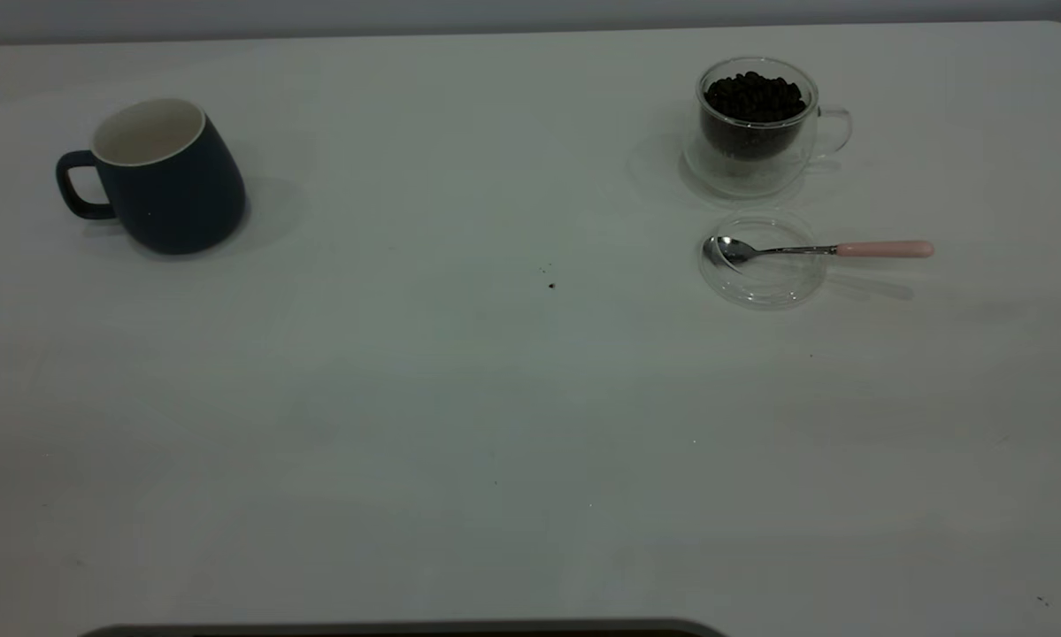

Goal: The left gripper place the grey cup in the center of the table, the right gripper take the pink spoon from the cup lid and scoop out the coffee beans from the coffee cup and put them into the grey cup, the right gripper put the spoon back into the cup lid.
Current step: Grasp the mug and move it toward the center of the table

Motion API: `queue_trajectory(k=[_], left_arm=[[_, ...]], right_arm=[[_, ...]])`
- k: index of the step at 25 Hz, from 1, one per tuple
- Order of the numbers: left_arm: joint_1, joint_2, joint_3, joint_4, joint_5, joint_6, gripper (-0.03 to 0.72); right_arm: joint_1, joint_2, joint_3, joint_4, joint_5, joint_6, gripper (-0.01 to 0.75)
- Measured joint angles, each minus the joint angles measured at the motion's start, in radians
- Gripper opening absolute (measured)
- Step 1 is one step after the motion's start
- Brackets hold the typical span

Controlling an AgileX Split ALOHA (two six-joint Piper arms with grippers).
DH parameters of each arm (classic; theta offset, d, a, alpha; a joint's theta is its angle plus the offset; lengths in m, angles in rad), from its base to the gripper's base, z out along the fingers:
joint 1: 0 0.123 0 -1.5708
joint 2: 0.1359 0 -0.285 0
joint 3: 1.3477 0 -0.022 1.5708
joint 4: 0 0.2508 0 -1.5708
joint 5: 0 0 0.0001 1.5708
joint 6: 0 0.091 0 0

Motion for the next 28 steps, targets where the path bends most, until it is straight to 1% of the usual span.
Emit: queue_trajectory(k=[25,28], left_arm=[[0.000,0.000,0.000,0.000,0.000,0.001,0.567],[-0.001,0.027,-0.013,0.000,-0.025,-0.006,0.567]], right_arm=[[0.000,0.000,0.000,0.000,0.000,0.000,0.591],[0.000,0.000,0.000,0.000,0.000,0.000,0.591]])
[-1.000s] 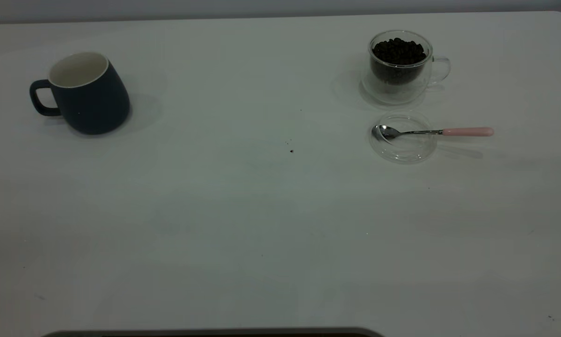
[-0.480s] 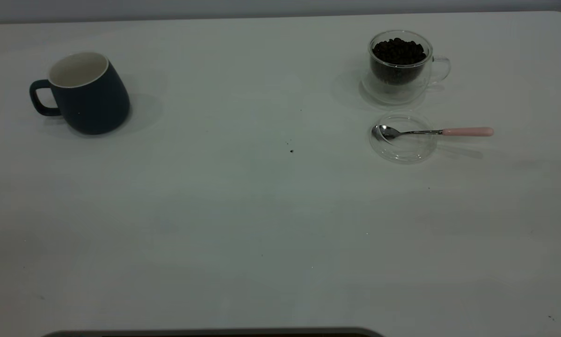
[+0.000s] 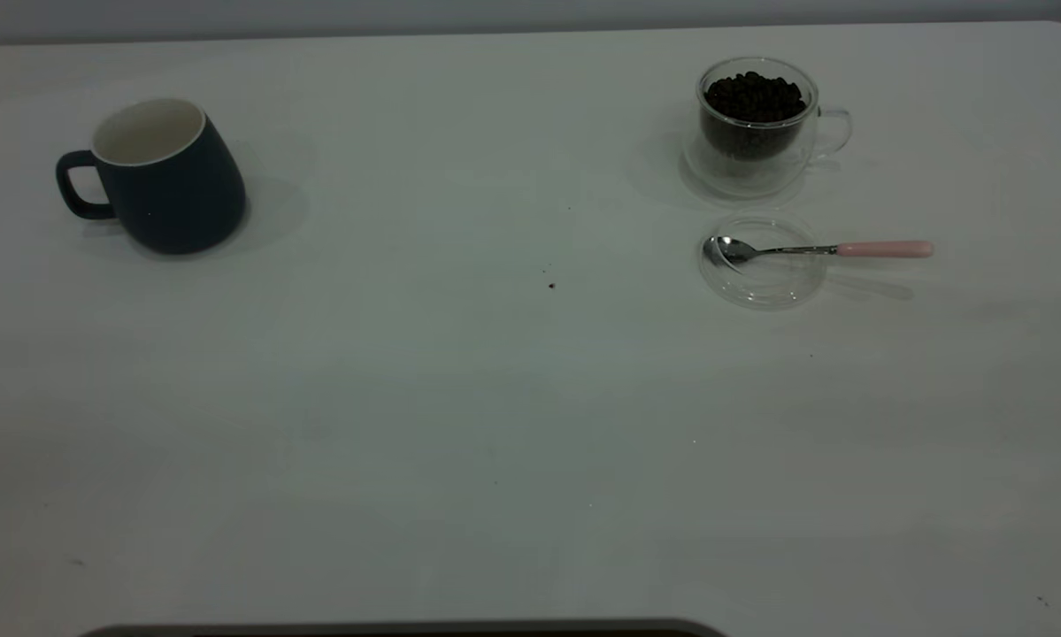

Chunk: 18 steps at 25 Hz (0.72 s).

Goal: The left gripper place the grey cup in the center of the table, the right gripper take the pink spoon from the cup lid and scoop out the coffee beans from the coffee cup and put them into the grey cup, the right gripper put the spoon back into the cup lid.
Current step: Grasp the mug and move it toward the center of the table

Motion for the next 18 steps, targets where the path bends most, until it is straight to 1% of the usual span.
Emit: queue_trajectory(k=[4,6,8,11,15,18], left_arm=[[0.000,0.180,-0.102,0.002,-0.077,-0.014,0.567],[0.000,0.318,-0.167,0.018,-0.114,-0.015,0.567],[0.000,0.453,-0.240,0.057,-0.140,-0.014,0.567],[0.000,0.660,-0.336,0.127,-0.149,-0.015,0.567],[0.000,0.902,-0.434,0.208,-0.174,-0.026,0.567],[0.000,1.053,-0.489,0.224,-0.235,-0.031,0.567]], right_arm=[[0.000,0.000,0.000,0.000,0.000,0.000,0.591],[0.000,0.000,0.000,0.000,0.000,0.000,0.591],[0.000,0.000,0.000,0.000,0.000,0.000,0.591],[0.000,0.000,0.000,0.000,0.000,0.000,0.591],[0.000,0.000,0.000,0.000,0.000,0.000,0.591],[0.000,0.000,0.000,0.000,0.000,0.000,0.591]])
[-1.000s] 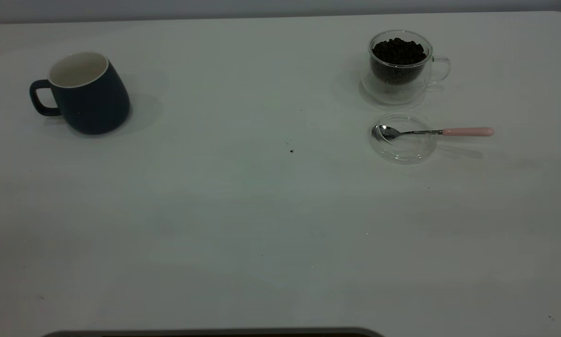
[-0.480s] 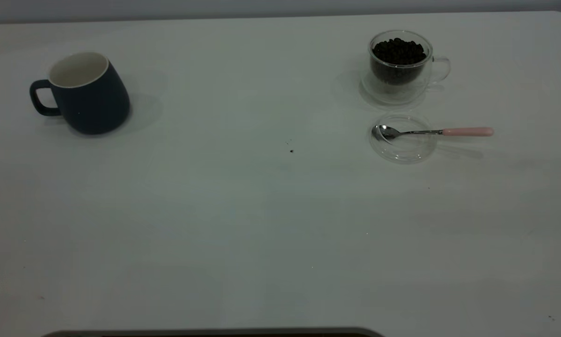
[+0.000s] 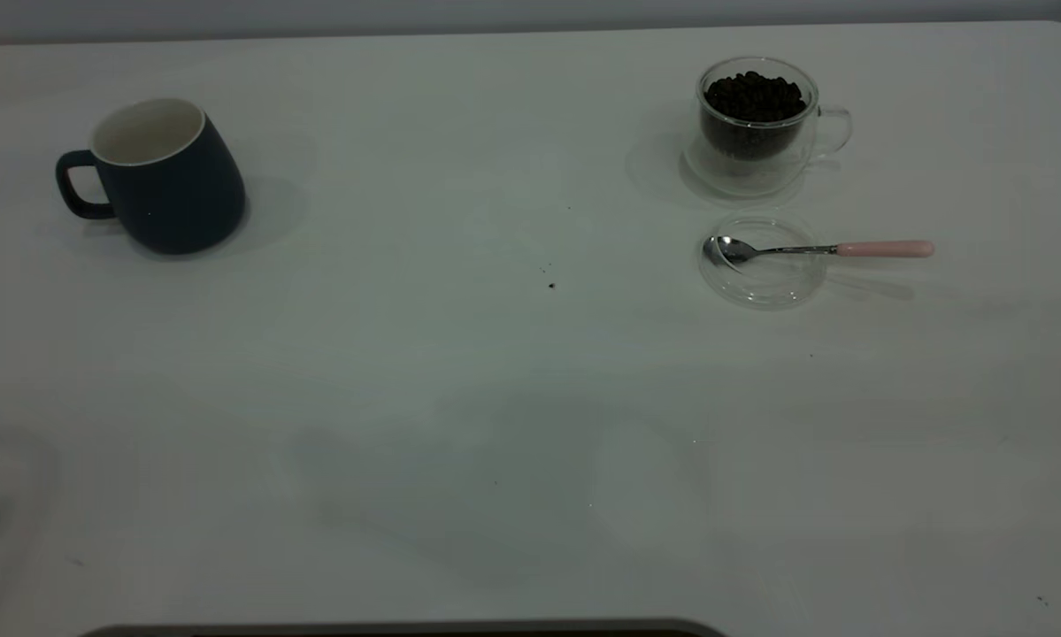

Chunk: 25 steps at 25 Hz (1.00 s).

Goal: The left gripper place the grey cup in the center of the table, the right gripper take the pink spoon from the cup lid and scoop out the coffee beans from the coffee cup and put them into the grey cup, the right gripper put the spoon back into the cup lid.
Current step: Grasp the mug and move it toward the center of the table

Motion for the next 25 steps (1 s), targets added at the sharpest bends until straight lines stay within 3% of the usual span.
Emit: queue_trajectory(k=[11,19,25], left_arm=[[0.000,0.603,-0.312,0.110,-0.025,0.086,0.567],[0.000,0.939,-0.544,0.115,-0.021,0.409,0.567],[0.000,1.113,-0.585,0.118,-0.015,0.707,0.567]], right_arm=[[0.000,0.000,0.000,0.000,0.000,0.000,0.591],[0.000,0.000,0.000,0.000,0.001,0.000,0.591],[0.000,0.000,0.000,0.000,0.001,0.000,0.591]])
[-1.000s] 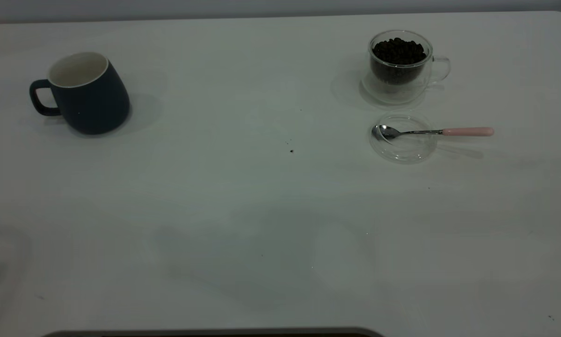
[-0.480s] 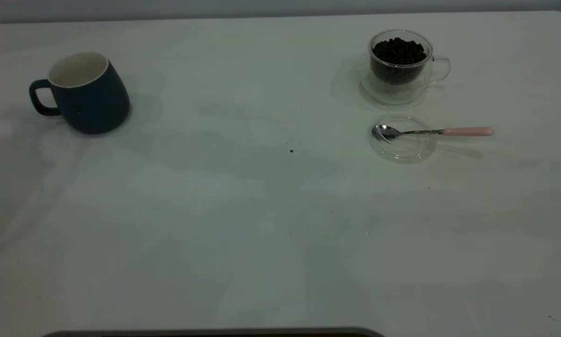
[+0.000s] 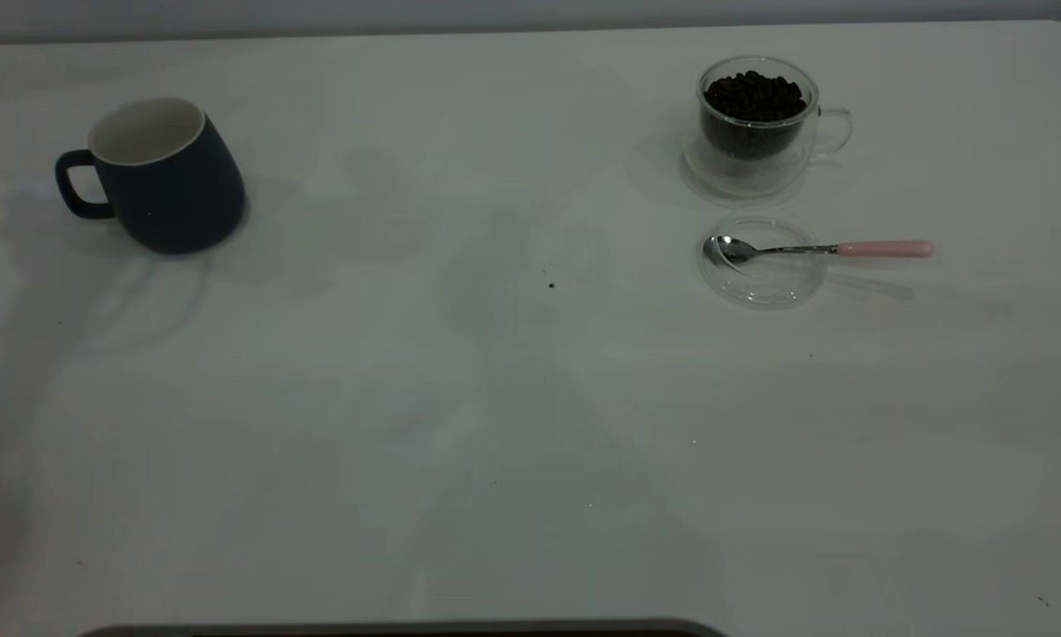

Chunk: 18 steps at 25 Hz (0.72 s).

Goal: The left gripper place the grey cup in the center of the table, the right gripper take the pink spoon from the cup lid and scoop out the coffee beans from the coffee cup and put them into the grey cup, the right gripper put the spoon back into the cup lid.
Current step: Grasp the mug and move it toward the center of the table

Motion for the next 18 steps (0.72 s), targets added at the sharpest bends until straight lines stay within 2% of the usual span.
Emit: queue_trajectory(k=[3,11,18], left_arm=[[0.000,0.073,0.000,0.000,-0.037,0.083,0.567],[-0.008,0.182,-0.002,0.006,-0.202,0.129,0.567],[-0.088,0.223,-0.009,0.019,-0.277,0.172,0.567]], right_arm=[[0.000,0.000,0.000,0.000,0.000,0.000,0.591],[0.000,0.000,0.000,0.000,0.000,0.000,0.591],[0.000,0.000,0.000,0.000,0.000,0.000,0.591]])
